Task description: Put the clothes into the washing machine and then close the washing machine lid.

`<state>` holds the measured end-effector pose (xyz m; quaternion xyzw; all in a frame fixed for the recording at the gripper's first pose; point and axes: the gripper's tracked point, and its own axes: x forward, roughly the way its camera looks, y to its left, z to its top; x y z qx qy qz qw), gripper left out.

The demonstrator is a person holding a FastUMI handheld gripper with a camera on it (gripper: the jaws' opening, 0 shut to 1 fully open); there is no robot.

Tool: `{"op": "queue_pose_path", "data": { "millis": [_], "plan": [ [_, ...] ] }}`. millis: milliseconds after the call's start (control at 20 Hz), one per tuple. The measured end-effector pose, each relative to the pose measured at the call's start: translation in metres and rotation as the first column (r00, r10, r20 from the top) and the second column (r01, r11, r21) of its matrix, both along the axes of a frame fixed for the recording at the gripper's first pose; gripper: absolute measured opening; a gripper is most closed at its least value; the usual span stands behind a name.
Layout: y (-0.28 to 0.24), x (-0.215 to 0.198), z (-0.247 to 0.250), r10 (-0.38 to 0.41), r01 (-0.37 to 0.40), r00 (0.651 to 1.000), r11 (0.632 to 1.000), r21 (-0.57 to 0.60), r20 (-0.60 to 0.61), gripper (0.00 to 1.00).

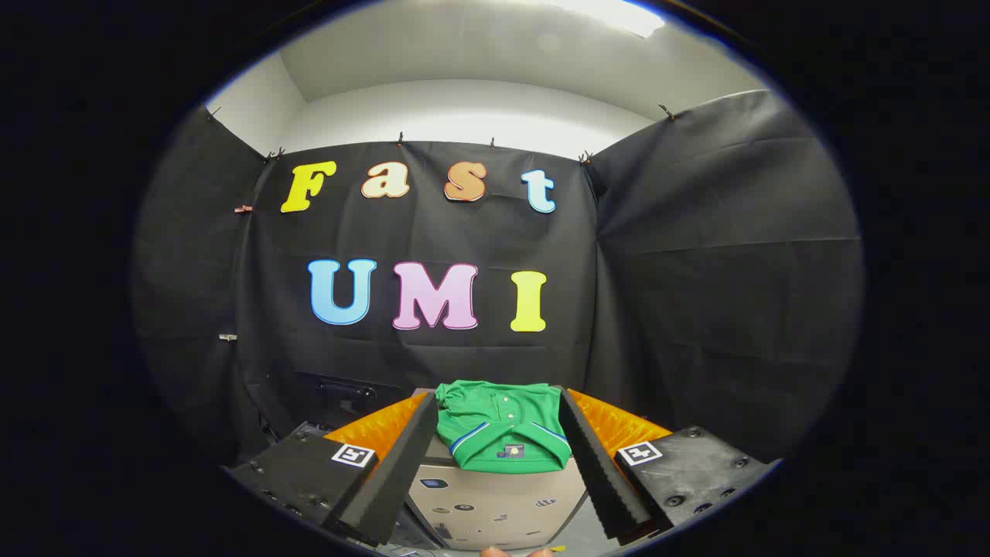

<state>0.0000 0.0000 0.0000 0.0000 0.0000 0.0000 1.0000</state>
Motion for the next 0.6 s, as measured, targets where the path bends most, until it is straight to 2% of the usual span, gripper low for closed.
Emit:
{"op": "queue_pose_path", "data": {
  "millis": [600],
  "plan": [
    [-0.0009,0.0052,-0.0081,0.007,-0.007,1.000,1.000,-0.005,-0.023,0.98]
  ]
}}
